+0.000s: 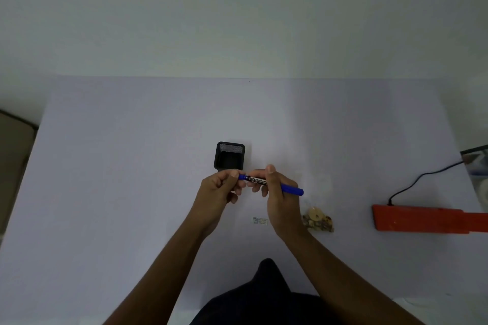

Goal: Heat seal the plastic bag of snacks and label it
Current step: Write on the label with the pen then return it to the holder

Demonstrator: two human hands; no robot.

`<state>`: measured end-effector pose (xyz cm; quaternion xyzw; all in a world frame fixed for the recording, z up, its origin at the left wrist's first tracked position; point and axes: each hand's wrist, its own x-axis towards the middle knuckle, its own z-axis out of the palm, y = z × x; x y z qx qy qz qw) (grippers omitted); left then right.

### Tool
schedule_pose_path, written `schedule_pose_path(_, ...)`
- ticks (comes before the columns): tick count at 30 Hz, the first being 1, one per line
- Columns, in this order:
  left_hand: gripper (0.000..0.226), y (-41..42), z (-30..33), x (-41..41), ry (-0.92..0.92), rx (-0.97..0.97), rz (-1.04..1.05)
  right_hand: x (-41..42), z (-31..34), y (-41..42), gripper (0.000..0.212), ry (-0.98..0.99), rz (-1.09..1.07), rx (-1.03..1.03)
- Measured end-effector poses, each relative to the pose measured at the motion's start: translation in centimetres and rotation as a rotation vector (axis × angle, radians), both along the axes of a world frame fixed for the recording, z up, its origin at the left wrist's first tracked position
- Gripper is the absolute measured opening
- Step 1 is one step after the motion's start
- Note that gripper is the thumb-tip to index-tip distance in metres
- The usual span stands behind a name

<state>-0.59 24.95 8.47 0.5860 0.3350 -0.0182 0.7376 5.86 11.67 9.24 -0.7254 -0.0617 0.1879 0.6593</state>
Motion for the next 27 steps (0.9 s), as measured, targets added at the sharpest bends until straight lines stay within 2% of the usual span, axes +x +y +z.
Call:
schedule_pose_path(5, 0.037, 0.0, 1.1, 1.0, -0.005, 0.037, -0.029, 0.6, -0.1, 0.7, 0.038, 0.021, -0.046, 0.061)
schedule_pose_path(11, 0.045, 2.7, 2.7, 2.9, -0.073, 0.095, -0.112, 2.5, 0.1, 2.7, 0.04, -0.037, 0.016, 0.17)
schedule_pose_path(13, 0.043, 3.5, 3.0, 3.4, -0.075, 0.104, -0.09, 3.5, 0.6, 3.5, 0.035, -0.065, 0.094, 0.161)
schedule_pose_path(15, 0.041, 4.5, 3.0, 4.0, -0.068, 0.155, -0.019, 4.2, 1.0, 4.6, 0.02, -0.091, 0.255, 0.109)
schedule_pose_path(17, 0.043, 6.2, 2.7, 4.4, -0.046, 0.3, 0.076, 4.6, 0.2, 5.7, 0.013, -0.017, 0.354, 0.05)
schedule_pose_path(18, 0.044, 7.3, 2.3, 4.5, -0.025, 0.422, 0.12, 4.8, -0.8, 6.2, 0.019, 0.036, 0.335, 0.018)
schedule_pose_path(20, 0.042, 9.6, 1.3, 4.3, 0.038, 0.681, 0.183, 4.8, -3.6, 6.4, 0.026, 0.079, 0.219, -0.107)
schedule_pose_path(22, 0.035, 11.1, 0.0, 3.8, 0.107, 0.81, 0.209, 4.4, -6.5, 5.8, 0.027, 0.053, 0.113, -0.262)
schedule_pose_path(24, 0.032, 11.4, -1.5, 3.6, 0.154, 0.885, 0.157, 3.6, -9.0, 5.0, 0.026, 0.056, 0.07, -0.356)
schedule_pose_path(27, 0.036, 10.7, -3.8, 3.8, 0.186, 1.046, -0.022, 2.2, -11.1, 4.6, 0.024, 0.138, 0.077, -0.372)
